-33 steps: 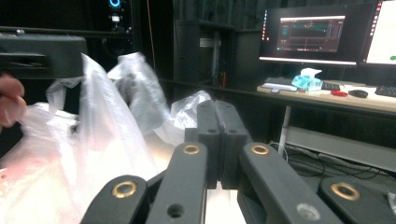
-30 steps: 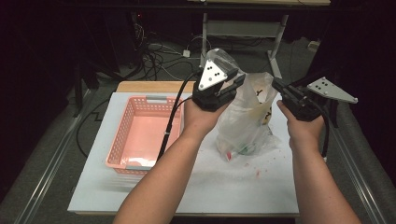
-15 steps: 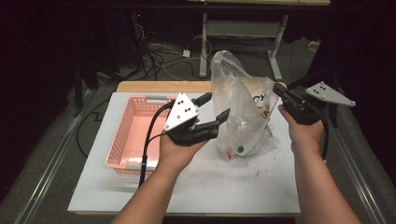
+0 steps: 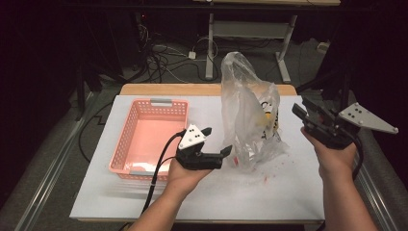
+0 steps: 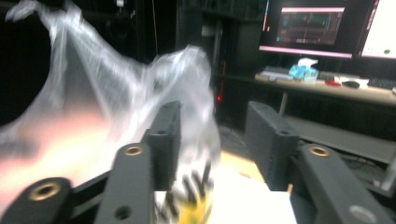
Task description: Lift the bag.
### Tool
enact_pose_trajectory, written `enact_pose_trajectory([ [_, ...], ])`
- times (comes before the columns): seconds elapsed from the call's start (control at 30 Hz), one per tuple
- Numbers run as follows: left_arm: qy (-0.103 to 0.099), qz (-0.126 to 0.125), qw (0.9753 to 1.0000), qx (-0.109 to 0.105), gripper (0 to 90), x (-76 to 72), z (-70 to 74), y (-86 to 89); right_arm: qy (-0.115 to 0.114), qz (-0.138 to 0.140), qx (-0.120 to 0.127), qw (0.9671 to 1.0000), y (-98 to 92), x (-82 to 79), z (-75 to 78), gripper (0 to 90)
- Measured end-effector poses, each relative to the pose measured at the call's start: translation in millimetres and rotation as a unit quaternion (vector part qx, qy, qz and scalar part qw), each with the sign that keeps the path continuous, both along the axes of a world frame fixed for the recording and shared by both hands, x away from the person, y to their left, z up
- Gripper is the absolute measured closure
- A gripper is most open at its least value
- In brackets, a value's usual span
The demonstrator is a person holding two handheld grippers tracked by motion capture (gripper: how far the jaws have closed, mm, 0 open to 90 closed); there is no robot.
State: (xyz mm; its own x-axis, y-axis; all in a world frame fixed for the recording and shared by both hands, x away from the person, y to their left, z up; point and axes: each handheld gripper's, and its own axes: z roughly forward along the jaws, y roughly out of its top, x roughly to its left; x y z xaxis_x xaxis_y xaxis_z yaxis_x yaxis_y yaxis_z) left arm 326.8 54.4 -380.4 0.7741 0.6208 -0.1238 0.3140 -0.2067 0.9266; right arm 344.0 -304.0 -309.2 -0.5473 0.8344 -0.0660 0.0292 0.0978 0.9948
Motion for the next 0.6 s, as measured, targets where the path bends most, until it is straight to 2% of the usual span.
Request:
enact_pose_trajectory([
  [0.1, 0.000, -0.003, 0.9999, 0.016, 8.3, -8.8, -10.6, -7.9, 0.020, -0.001, -0.014, 0.9997, -4.6, -8.4, -15.6, 46.8],
  [0.23, 0.012, -0.010, 0.9990, 0.041, 0.6, -14.5, -27.6, -16.5, 0.048, -0.005, -0.030, 0.9984, -9.1, -12.9, -46.4, 34.3],
  [0.33, 0.029, -0.022, 0.9981, 0.050, 0.0, -17.7, -42.6, -23.2, 0.070, -0.010, -0.031, 0.9970, -10.6, -15.5, -69.8, 26.0],
  [0.5, 0.037, -0.036, 0.9965, 0.065, 0.0, -21.1, -62.1, -30.9, 0.103, -0.014, -0.040, 0.9938, -11.9, -21.6, -102.2, 13.3],
  [0.6, 0.037, -0.031, 0.9966, 0.066, 0.0, -19.8, -71.0, -31.8, 0.117, -0.018, -0.044, 0.9920, -12.1, -26.3, -117.8, 0.5],
])
